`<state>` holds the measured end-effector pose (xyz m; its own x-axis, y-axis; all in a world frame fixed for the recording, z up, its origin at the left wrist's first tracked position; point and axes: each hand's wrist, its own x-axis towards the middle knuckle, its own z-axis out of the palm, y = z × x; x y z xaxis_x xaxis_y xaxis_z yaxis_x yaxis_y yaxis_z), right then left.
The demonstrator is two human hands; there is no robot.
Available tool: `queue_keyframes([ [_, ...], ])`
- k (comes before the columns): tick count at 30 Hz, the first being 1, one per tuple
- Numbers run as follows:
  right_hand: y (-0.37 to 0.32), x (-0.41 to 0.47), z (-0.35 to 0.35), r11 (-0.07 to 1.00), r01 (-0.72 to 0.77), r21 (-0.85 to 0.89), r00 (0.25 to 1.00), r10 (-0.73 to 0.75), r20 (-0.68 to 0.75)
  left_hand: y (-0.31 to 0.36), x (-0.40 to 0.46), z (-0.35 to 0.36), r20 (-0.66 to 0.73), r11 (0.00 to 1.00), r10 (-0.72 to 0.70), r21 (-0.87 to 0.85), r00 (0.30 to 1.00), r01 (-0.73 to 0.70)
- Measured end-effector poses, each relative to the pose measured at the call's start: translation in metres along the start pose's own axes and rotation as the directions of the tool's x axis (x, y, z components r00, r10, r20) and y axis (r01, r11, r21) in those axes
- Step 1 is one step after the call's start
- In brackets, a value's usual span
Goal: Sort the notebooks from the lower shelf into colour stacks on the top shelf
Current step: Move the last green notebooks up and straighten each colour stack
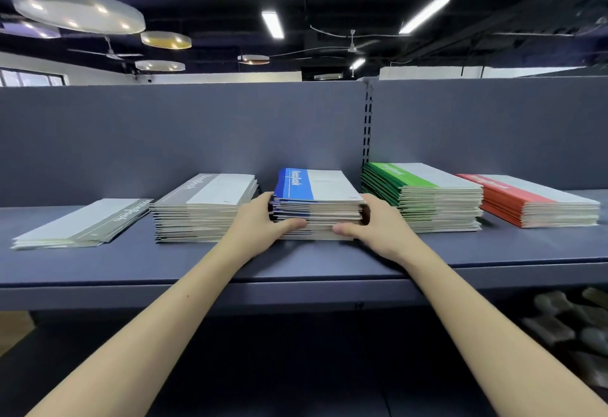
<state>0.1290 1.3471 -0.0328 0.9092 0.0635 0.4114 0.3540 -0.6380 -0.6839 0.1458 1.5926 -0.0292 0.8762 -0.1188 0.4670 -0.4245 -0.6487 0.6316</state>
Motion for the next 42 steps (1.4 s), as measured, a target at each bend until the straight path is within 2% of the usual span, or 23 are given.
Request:
queue_keyframes([
  [3, 0.000, 0.002, 0.000, 0.999, 0.038, -0.008, 0.999, -0.038, -0.012, -0.003, 0.002, 0.000, 0.033, 0.999, -0.007, 0.035, 0.999, 0.006],
  [11, -0.002, 0.001, -0.002, 0.997, 0.047, -0.066, 0.999, -0.049, -0.021, 0.005, -0.003, 0.002, 0.000, 0.984, 0.112, 0.141, 0.994, -0.111],
  [17, -0.006, -0.003, -0.003, 0.990, 0.106, -0.095, 0.994, -0.108, -0.021, 0.007, -0.005, -0.004, -0.006, 0.997, 0.075, -0.028, 0.997, -0.076],
  [24, -0.008, -0.007, 0.000, 0.992, 0.012, 0.124, 1.000, -0.009, -0.027, 0.004, -0.005, -0.004, -0.025, 0.990, -0.004, -0.140, 1.000, 0.001],
  [28, -0.010, -0.012, 0.001, 0.990, 0.124, 0.073, 0.988, -0.117, -0.098, 0.011, -0.010, -0.006, -0.163, 0.979, 0.162, -0.099, 0.973, -0.179],
  [31, -0.009, -0.011, 0.001, 0.981, 0.192, 0.015, 0.977, -0.190, -0.095, 0.008, -0.008, -0.004, -0.169, 0.945, 0.300, -0.084, 0.939, -0.317],
  [36, -0.005, -0.007, 0.000, 0.985, 0.167, 0.050, 0.984, -0.163, -0.073, 0.002, -0.003, 0.001, -0.153, 0.942, 0.333, -0.001, 0.930, -0.337],
  [42, -0.008, 0.003, -0.001, 0.987, 0.133, 0.088, 0.983, -0.120, -0.136, 0.005, 0.003, 0.006, -0.183, 0.923, 0.384, 0.112, 0.905, -0.369],
])
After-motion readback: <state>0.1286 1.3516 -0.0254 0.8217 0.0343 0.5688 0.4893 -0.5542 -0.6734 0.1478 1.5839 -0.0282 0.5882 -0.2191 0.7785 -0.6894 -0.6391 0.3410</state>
